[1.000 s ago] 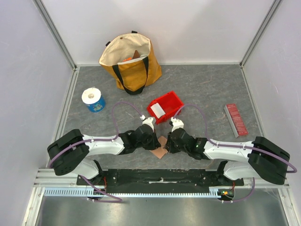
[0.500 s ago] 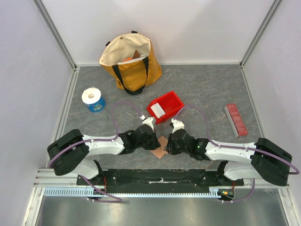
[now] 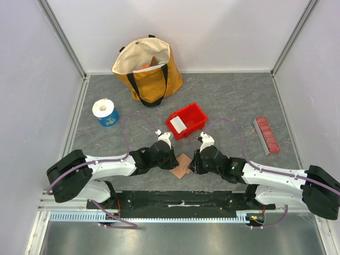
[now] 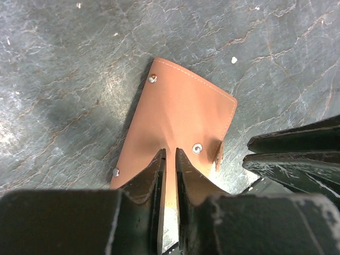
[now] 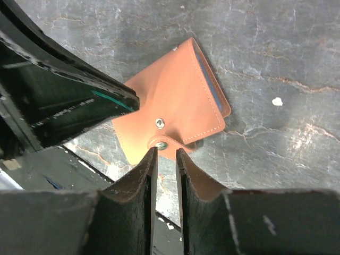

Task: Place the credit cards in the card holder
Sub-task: Close the card holder at the center of the board.

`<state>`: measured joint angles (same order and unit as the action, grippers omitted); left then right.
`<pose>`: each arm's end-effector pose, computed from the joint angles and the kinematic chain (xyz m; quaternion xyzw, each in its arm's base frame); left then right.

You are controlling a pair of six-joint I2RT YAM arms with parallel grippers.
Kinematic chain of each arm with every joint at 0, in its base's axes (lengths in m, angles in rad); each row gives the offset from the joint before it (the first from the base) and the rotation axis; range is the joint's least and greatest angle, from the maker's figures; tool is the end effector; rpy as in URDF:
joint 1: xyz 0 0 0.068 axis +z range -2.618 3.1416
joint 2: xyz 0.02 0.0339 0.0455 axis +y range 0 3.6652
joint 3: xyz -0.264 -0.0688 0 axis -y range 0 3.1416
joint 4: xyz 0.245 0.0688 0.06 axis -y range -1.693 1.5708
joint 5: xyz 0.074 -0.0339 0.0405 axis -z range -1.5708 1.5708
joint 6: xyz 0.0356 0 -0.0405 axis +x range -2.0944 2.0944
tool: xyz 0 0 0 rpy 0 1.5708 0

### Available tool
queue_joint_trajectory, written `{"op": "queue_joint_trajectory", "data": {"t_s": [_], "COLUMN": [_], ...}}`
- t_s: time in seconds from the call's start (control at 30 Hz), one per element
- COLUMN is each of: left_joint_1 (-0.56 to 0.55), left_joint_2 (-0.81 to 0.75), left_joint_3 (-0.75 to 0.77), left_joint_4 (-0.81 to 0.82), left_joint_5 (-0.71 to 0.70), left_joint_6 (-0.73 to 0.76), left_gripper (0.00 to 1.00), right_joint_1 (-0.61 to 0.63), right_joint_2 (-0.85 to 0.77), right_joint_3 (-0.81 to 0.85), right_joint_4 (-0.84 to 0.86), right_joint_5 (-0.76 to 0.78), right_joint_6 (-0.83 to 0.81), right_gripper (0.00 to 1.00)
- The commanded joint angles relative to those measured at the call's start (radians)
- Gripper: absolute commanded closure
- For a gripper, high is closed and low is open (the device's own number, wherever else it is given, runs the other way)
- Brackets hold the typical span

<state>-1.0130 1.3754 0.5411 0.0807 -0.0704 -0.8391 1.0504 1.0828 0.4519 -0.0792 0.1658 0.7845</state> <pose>0.1385 -0.2172 0.1563 0.0657 0.9149 -0.2980 0.2645 0.1106 0.1812 0.1795 -0.0858 0.9023 0.2844 0.3125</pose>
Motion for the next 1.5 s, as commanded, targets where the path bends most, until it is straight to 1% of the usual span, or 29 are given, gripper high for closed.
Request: {"op": "queue_joint_trajectory", "data": {"t_s": [0.0, 0.17, 0.33, 0.53, 0.7, 0.93, 1.07, 1.47], "left_joint_1": [-0.002, -0.002, -0.001, -0.002, -0.002, -0.003, -0.002, -0.002], "left_joint_2": [-0.041, -0.012, 0.028, 0.059, 0.06, 0.063, 0.059, 0.057], "left_joint_3": [0.008, 0.005, 0.007, -0.003, -0.016, -0.018, -0.02, -0.02], "left_joint_4": [-0.016, 0.013, 0.031, 0.045, 0.057, 0.059, 0.059, 0.059], "left_joint_5": [-0.029, 0.021, 0.058, 0.063, 0.063, 0.063, 0.061, 0.066], "left_joint_6": [0.072, 0.112, 0.113, 0.081, 0.064, 0.063, 0.061, 0.063], "left_gripper": [0.82, 0.82, 0.82, 0.84, 0.85, 0.85, 0.85, 0.85], "right_joint_1": [0.007, 0.007, 0.003, 0.005, 0.005, 0.005, 0.005, 0.005], "right_joint_2": [-0.035, -0.035, -0.005, 0.031, 0.057, 0.081, 0.132, 0.178], "right_joint_3": [-0.051, -0.102, -0.093, -0.056, -0.029, 0.013, 0.033, 0.048], "right_joint_4": [-0.015, 0.058, 0.114, 0.125, 0.111, 0.105, 0.107, 0.125], "right_joint_5": [-0.028, -0.089, -0.101, -0.091, -0.052, -0.032, -0.041, -0.034], "right_joint_6": [0.061, 0.096, 0.102, 0.09, 0.067, 0.036, 0.025, 0.009], "right_gripper": [0.73, 0.74, 0.74, 0.74, 0.74, 0.74, 0.73, 0.74]}}
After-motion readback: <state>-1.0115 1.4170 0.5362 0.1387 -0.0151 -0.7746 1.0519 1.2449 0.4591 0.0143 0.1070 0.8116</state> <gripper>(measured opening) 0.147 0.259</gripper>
